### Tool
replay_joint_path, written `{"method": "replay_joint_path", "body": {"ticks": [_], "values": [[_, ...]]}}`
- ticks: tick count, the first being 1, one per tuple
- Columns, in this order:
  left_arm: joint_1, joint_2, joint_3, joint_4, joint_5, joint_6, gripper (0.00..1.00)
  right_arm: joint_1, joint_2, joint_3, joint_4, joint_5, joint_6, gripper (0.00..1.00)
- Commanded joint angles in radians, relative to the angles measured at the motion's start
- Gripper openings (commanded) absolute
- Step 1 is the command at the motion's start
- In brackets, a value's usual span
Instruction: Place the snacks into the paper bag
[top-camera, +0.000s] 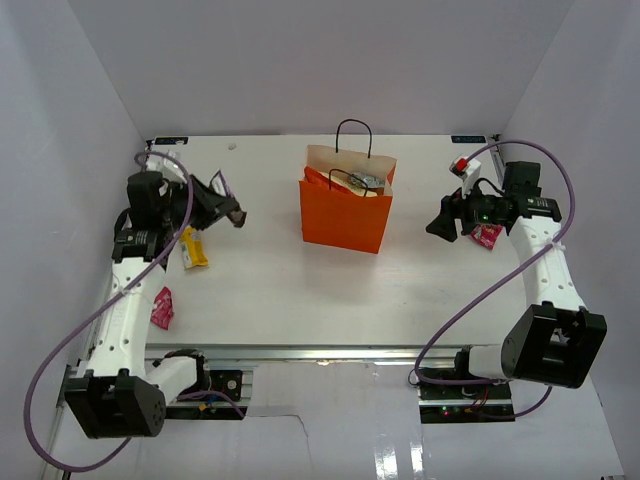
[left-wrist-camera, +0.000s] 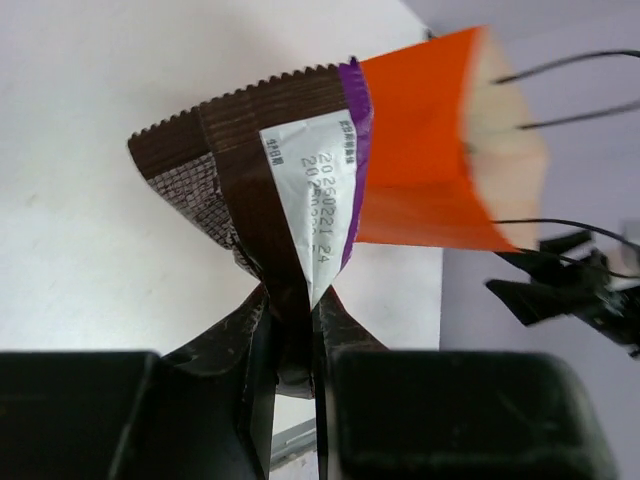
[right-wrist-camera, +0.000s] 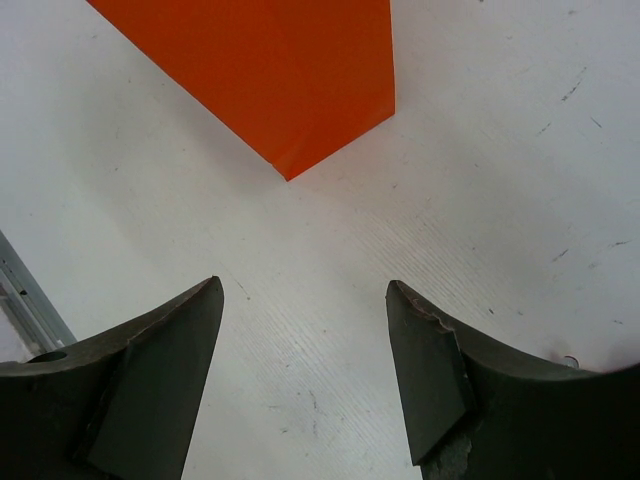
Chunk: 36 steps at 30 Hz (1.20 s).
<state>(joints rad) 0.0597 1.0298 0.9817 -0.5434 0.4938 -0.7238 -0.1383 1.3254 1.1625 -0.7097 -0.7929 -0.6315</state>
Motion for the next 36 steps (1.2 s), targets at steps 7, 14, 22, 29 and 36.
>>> {"method": "replay_joint_path", "body": {"ticks": [7, 14, 22, 29, 36], "values": [[-0.363, 0.349, 0.477, 0.204, -0.030, 0.155, 0.00, -0.004, -0.038, 0.043, -0.034, -0.028, 0.006, 0.72], [-0.498, 0.519, 0.678, 0.217, -0.228, 0.149, 0.00, -0.006, -0.092, 0.006, -0.036, -0.016, 0.003, 0.73], [-0.572, 0.599, 0.715, 0.273, -0.377, 0.109, 0.00, -0.006, -0.092, -0.004, -0.031, -0.023, 0.004, 0.73], [-0.613, 0.654, 0.732, 0.278, -0.393, 0.086, 0.11, -0.004, -0.094, -0.014, -0.028, -0.023, 0.007, 0.73], [-0.633, 0.697, 0.730, 0.280, -0.342, 0.038, 0.43, -0.006, -0.094, -0.011, -0.028, -0.022, 0.012, 0.73]]}}
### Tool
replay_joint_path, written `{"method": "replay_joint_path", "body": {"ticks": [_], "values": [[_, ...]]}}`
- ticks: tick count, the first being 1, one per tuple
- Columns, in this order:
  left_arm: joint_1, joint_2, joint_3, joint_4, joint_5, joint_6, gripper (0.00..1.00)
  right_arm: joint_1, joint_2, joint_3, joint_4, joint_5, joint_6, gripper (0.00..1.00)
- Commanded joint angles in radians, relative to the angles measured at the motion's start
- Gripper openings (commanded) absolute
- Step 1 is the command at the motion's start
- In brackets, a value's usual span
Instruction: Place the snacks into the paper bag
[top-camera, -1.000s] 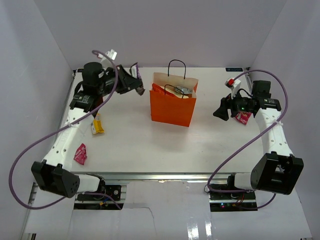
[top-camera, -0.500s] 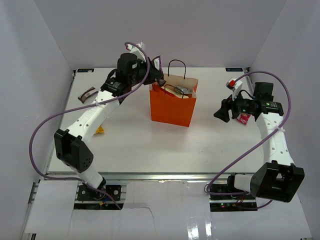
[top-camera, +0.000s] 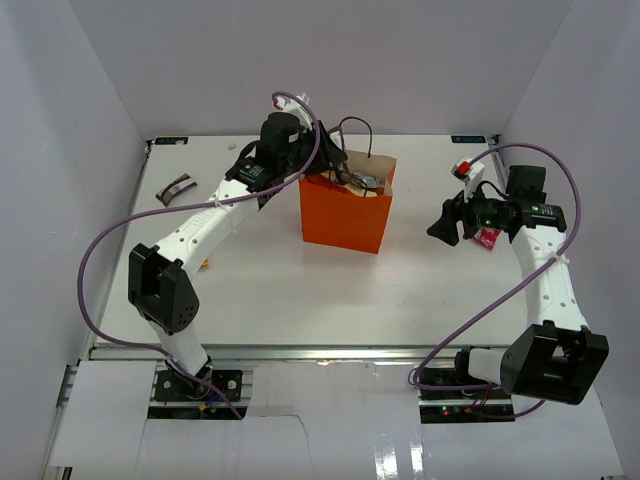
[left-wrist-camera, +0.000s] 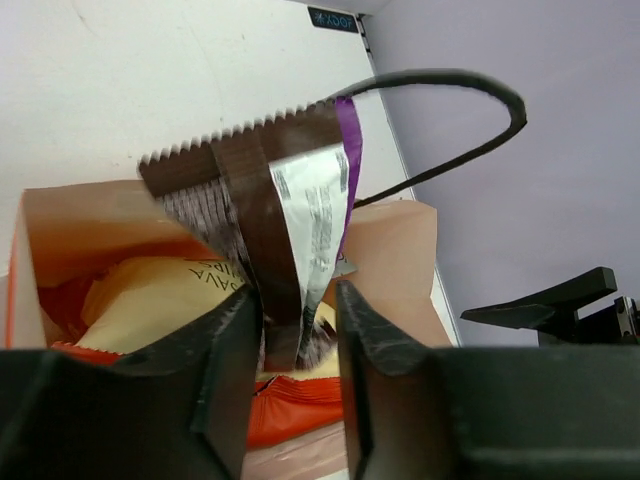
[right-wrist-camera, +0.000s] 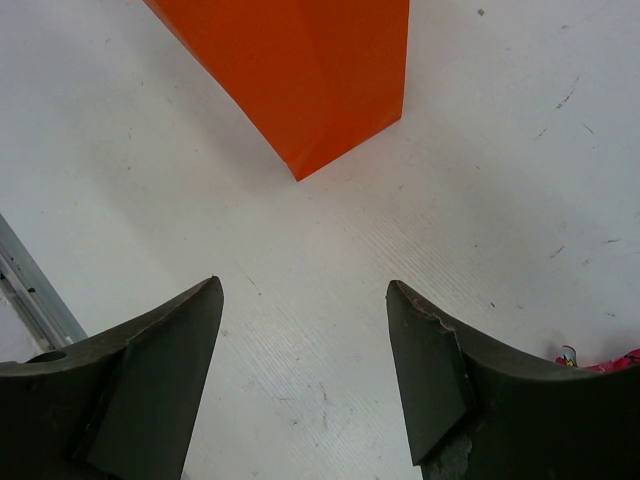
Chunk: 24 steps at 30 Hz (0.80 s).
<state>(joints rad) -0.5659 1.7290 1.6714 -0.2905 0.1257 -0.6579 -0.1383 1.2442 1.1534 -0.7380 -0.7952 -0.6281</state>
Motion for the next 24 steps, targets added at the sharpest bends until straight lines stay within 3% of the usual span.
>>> {"method": "replay_joint_path", "body": {"ticks": [1, 3, 5, 10, 17, 19, 22, 24], "values": [[-0.009, 0.003, 0.044, 0.027, 0.034, -0.029, 0.47, -0.006, -0.012, -0.001, 0.000, -0.019, 0.008, 0.73], [-0.012, 0.000, 0.056, 0.027, 0.052, -0.023, 0.53, -0.006, -0.011, 0.002, 0.000, -0.013, 0.008, 0.73], [-0.012, -0.011, 0.063, 0.024, 0.057, -0.016, 0.66, -0.006, -0.008, 0.005, 0.000, 0.002, 0.013, 0.73], [-0.012, -0.080, 0.064, 0.021, 0.008, 0.058, 0.79, -0.007, 0.003, 0.002, 0.060, 0.128, 0.163, 0.73], [-0.012, -0.328, -0.057, -0.007, -0.177, 0.165, 0.89, -0.009, 0.030, -0.026, 0.287, 0.736, 0.496, 0.73], [-0.012, -0.408, -0.169, -0.021, -0.227, 0.185, 0.92, -0.009, 0.066, -0.041, 0.316, 0.953, 0.536, 0.82], [-0.009, -0.581, -0.342, -0.064, -0.319, 0.190, 0.98, -0.018, 0.159, -0.031, 0.333, 1.124, 0.548, 0.92], [-0.008, -0.713, -0.435, -0.122, -0.381, 0.164, 0.98, -0.043, 0.246, -0.003, 0.310, 1.145, 0.587, 0.95]]}}
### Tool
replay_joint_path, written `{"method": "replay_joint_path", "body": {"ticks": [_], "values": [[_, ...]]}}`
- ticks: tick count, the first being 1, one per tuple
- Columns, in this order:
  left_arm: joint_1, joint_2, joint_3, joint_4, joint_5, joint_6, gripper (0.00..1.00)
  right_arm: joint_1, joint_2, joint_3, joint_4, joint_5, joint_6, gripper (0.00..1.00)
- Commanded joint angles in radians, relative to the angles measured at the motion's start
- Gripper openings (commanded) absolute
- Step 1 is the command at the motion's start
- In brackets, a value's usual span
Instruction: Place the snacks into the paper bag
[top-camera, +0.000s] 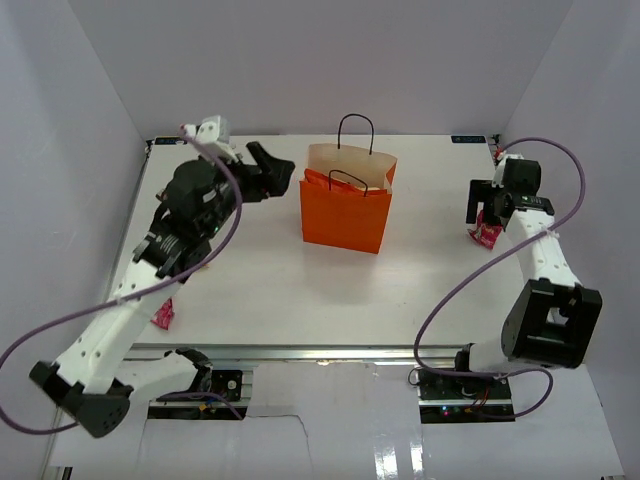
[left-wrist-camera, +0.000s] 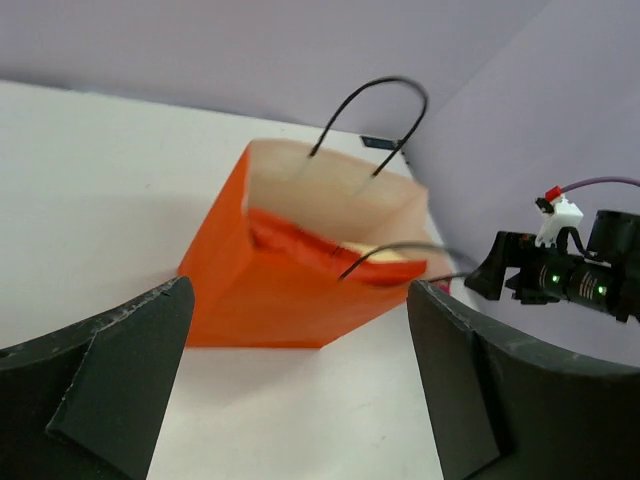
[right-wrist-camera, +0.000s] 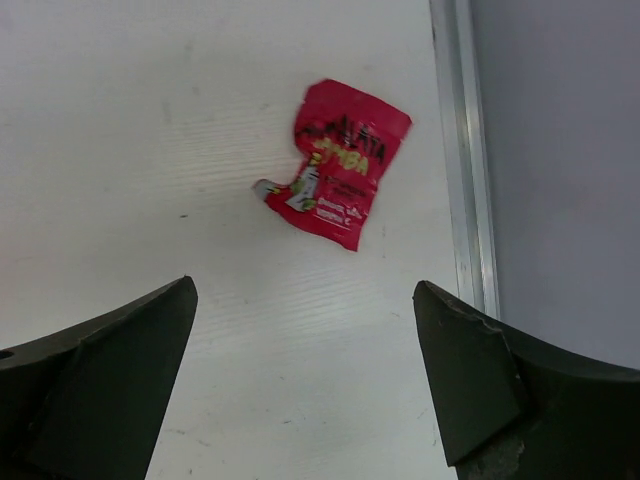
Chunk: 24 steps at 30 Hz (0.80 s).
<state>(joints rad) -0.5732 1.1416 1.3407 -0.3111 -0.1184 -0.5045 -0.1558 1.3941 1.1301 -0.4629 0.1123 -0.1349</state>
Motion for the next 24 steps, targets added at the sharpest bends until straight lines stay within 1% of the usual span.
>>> {"method": "replay_joint_path", "body": {"ticks": [1, 2, 3, 4, 5, 6, 7, 8, 10, 12, 14, 18, 19, 21, 22, 24], "values": [[-0.001, -0.169, -0.195, -0.124, -0.154, -0.006, 0.98, -0.033, 0.120, 0.045, 0.030, 0.225, 0.104, 0.95], [0.001, -0.210, -0.245, -0.147, -0.168, -0.044, 0.98, -0.039, 0.141, 0.056, 0.030, 0.218, 0.115, 0.95], [0.001, -0.292, -0.291, -0.196, -0.187, -0.070, 0.98, -0.044, 0.181, 0.065, 0.033, 0.214, 0.127, 0.95], [0.003, -0.331, -0.380, -0.219, -0.191, -0.100, 0.98, -0.044, 0.201, 0.075, 0.038, 0.216, 0.127, 0.95], [0.003, -0.371, -0.421, -0.244, -0.193, -0.127, 0.98, -0.044, 0.224, 0.097, 0.041, 0.217, 0.155, 0.95], [0.003, -0.408, -0.458, -0.287, -0.194, -0.190, 0.98, -0.042, 0.270, 0.109, 0.041, 0.216, 0.171, 0.95], [0.003, -0.480, -0.495, -0.305, -0.201, -0.225, 0.98, -0.044, 0.292, 0.118, 0.043, 0.216, 0.179, 0.95], [0.003, -0.514, -0.564, -0.331, -0.204, -0.291, 0.98, -0.045, 0.315, 0.140, 0.044, 0.216, 0.185, 0.95], [0.003, -0.610, -0.626, -0.348, -0.207, -0.357, 0.98, -0.044, 0.377, 0.161, 0.047, 0.202, 0.202, 0.95], [0.003, -0.664, -0.699, -0.368, -0.207, -0.448, 0.98, -0.045, 0.431, 0.184, 0.066, 0.185, 0.210, 0.93], [0.003, -0.725, -0.754, -0.381, -0.201, -0.492, 0.98, -0.047, 0.477, 0.204, 0.081, 0.181, 0.219, 0.92], [0.003, -0.760, -0.775, -0.407, -0.198, -0.526, 0.98, -0.053, 0.546, 0.238, 0.087, 0.129, 0.247, 0.88], [0.003, -0.757, -0.769, -0.413, -0.199, -0.522, 0.98, -0.053, 0.557, 0.244, 0.086, 0.119, 0.260, 0.84], [0.003, -0.737, -0.750, -0.430, -0.202, -0.516, 0.98, -0.053, 0.577, 0.238, 0.084, 0.104, 0.274, 0.81], [0.003, -0.729, -0.746, -0.431, -0.202, -0.510, 0.98, -0.053, 0.577, 0.231, 0.084, 0.098, 0.282, 0.76], [0.003, -0.712, -0.739, -0.436, -0.201, -0.506, 0.98, -0.053, 0.566, 0.203, 0.098, 0.080, 0.299, 0.73]]}}
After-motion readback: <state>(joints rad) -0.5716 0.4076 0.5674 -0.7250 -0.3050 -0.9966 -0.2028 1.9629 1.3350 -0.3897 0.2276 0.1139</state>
